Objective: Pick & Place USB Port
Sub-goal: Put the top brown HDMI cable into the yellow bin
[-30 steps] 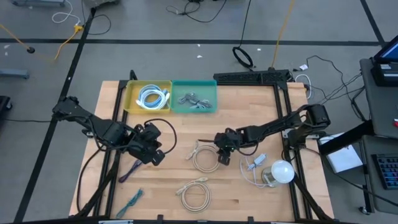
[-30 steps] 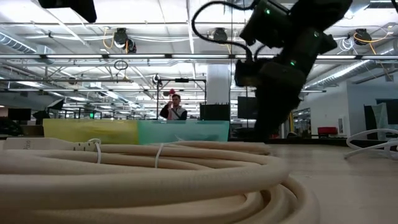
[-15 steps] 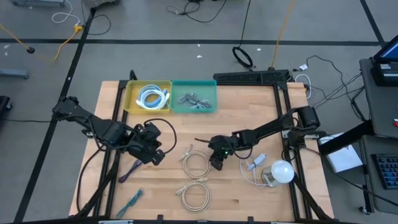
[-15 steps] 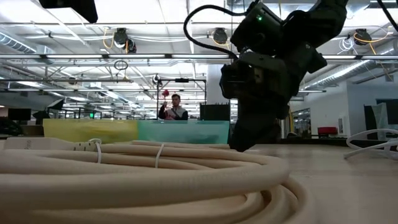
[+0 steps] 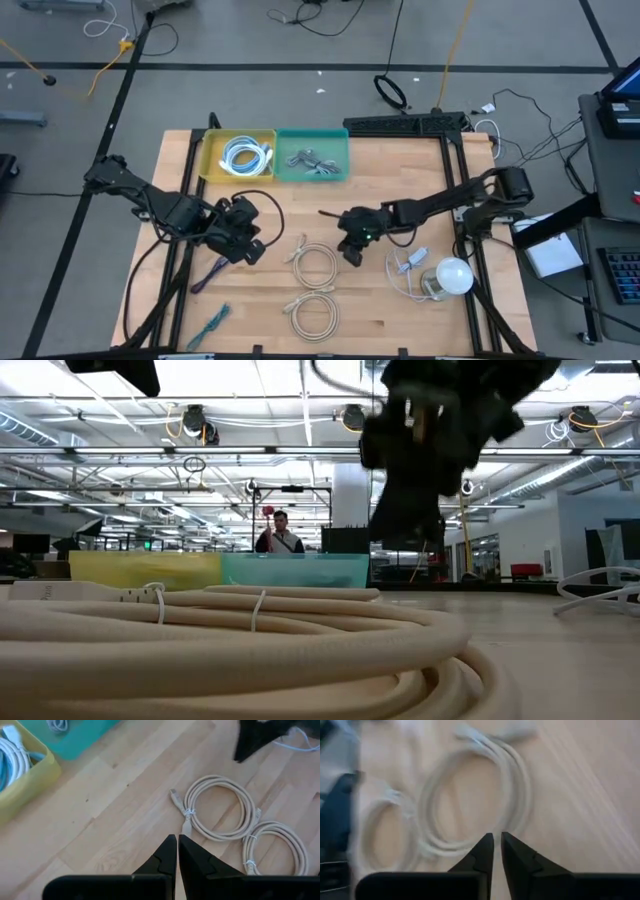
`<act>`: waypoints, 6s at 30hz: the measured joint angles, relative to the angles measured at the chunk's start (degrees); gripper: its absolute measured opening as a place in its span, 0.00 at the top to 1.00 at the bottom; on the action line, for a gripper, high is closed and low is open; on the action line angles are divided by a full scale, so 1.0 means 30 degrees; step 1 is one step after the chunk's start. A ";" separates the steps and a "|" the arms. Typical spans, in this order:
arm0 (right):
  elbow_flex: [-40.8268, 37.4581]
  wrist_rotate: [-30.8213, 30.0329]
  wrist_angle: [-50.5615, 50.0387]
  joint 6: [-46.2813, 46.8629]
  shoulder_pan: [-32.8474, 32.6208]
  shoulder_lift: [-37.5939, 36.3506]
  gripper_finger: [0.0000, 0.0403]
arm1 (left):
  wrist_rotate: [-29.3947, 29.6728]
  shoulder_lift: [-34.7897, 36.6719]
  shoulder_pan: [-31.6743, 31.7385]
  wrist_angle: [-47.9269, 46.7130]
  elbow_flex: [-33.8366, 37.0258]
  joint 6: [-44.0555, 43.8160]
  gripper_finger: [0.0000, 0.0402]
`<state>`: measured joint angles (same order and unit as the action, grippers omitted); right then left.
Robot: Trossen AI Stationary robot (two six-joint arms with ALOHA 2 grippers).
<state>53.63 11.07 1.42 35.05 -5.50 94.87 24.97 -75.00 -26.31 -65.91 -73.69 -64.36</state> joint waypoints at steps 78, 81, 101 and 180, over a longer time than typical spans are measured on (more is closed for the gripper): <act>1.0396 -1.4446 -1.1150 -0.2889 -0.0049 -0.2131 0.99 | 0.5911 0.0007 -0.0480 -0.0010 -0.0007 -0.6902 0.95; 1.0461 -1.6001 -1.1228 -0.2888 -0.0195 -0.3681 0.99 | 0.6671 0.0293 -0.0248 0.0049 0.0000 -0.6909 0.95; 1.0424 -1.9661 -0.9237 -0.4911 -0.1695 -0.5036 0.99 | -0.6268 0.7965 0.9524 2.0381 1.1933 0.4714 0.89; 1.0453 -1.8032 -0.7100 -0.6433 0.1598 -0.2856 0.99 | -0.9745 0.0546 1.2237 1.8017 0.0991 0.6458 0.44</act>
<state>84.99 -43.03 -19.88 15.75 -0.71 86.30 -4.27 -73.36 10.40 -11.86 -70.72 -44.99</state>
